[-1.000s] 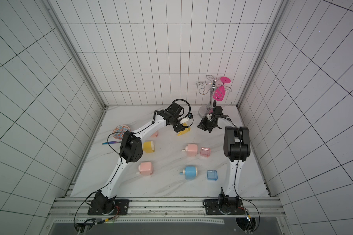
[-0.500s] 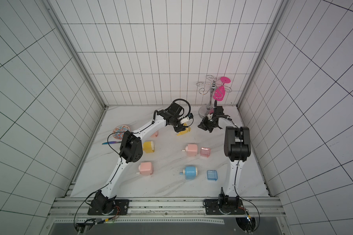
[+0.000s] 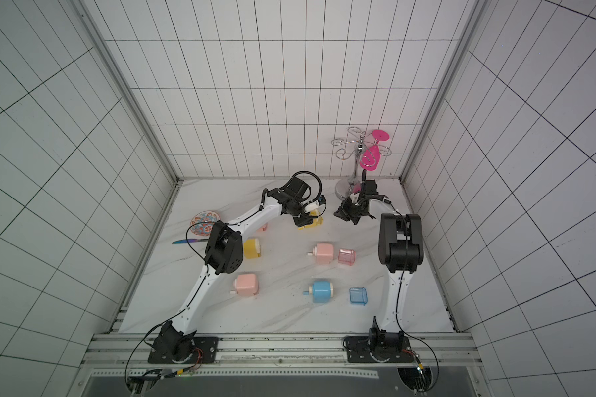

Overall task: Put the tray back into the pencil sharpener
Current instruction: Close the container of the pencil sharpener.

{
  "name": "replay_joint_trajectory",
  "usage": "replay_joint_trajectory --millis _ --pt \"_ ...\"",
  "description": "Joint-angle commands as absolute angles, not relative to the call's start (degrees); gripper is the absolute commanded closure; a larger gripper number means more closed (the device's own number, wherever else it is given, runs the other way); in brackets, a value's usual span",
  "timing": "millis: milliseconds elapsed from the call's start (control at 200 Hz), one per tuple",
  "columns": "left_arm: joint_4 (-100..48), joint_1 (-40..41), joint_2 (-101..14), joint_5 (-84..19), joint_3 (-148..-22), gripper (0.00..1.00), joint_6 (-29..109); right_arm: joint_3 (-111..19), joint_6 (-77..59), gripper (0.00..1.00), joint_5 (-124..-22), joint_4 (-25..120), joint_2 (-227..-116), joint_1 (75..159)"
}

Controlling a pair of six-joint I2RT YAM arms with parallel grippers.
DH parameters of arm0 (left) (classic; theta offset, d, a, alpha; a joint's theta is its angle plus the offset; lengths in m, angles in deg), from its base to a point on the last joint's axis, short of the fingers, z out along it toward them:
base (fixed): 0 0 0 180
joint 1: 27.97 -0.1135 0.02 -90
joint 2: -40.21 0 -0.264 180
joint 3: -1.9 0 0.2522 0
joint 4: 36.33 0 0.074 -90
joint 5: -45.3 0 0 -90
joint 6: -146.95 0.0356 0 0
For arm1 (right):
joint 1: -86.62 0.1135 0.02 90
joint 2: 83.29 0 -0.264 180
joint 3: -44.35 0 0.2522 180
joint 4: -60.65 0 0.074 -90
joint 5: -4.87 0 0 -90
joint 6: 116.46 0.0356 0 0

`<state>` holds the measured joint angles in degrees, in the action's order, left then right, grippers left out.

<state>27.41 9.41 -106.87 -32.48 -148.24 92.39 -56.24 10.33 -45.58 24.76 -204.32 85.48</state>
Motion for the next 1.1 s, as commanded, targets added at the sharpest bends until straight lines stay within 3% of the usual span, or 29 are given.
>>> replay_joint_trajectory --millis 0,595,1094 --pt "26.65 9.29 -106.61 -30.36 -148.12 0.46 93.39 -55.19 10.25 0.92 -44.7 24.85 -204.27 84.78" --pt "23.87 11.21 -104.34 -20.4 -147.71 0.45 99.39 -54.24 11.5 0.92 -42.54 25.89 -204.19 83.59" --pt "23.35 11.84 -105.54 -22.85 -146.82 0.47 102.56 -50.73 11.35 0.96 -40.09 25.85 -203.79 83.72"
